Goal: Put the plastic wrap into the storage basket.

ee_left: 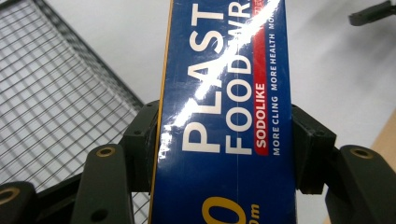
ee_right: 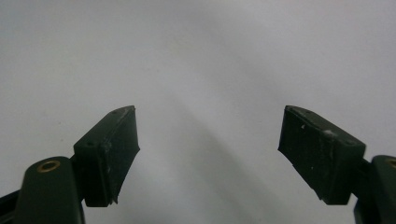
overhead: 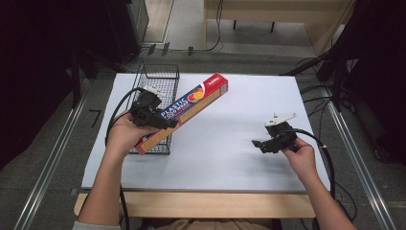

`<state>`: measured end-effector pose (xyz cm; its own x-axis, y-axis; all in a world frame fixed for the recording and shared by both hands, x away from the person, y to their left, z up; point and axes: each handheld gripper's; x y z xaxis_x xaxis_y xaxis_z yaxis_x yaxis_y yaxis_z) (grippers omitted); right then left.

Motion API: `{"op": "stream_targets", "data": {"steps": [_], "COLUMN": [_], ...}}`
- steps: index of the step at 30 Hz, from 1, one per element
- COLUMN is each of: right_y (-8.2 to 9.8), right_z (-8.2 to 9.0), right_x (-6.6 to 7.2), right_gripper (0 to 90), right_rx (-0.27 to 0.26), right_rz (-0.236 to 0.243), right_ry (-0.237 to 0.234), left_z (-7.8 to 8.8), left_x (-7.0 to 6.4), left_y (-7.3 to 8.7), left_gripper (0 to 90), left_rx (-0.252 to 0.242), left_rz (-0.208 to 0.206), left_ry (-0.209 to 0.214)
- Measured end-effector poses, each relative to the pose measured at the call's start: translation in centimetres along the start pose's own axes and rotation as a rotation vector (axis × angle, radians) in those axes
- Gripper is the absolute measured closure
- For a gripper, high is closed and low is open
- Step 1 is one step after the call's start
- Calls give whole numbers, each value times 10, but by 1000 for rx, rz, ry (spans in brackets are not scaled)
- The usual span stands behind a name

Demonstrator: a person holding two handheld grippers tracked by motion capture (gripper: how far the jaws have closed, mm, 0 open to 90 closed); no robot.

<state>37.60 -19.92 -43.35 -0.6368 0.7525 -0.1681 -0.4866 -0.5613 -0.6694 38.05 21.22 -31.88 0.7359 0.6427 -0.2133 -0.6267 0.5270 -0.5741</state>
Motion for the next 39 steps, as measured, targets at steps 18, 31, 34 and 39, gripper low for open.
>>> {"op": "stream_targets", "data": {"steps": [18,31,34,39], "right_y": [1,2,2,2], "right_z": [-3,-4,-4,-4], "right_x": [2,2,2,2], "right_gripper": [204,204,204,204], "right_rx": [27,36,35,31], "right_rz": [29,42,42,46], "right_ry": [4,-11,-10,-7], "left_z": [-3,4,4,3], "left_x": [34,54,56,64], "left_y": [-5,-2,-4,-7], "left_gripper": [395,396,396,396], "left_rx": [-46,-87,-86,-88], "left_rz": [196,326,347,397], "left_ry": [-176,-262,-303,-336]}}
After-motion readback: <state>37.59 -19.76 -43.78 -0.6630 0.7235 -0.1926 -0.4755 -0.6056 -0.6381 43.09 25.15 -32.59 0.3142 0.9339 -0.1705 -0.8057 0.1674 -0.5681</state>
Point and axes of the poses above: each handheld gripper's, and its own axes: z roughly backward along the jaws, y roughly out of its underside, x roughly to its left, and after that the axes turned 9 degrees about y, right-handed
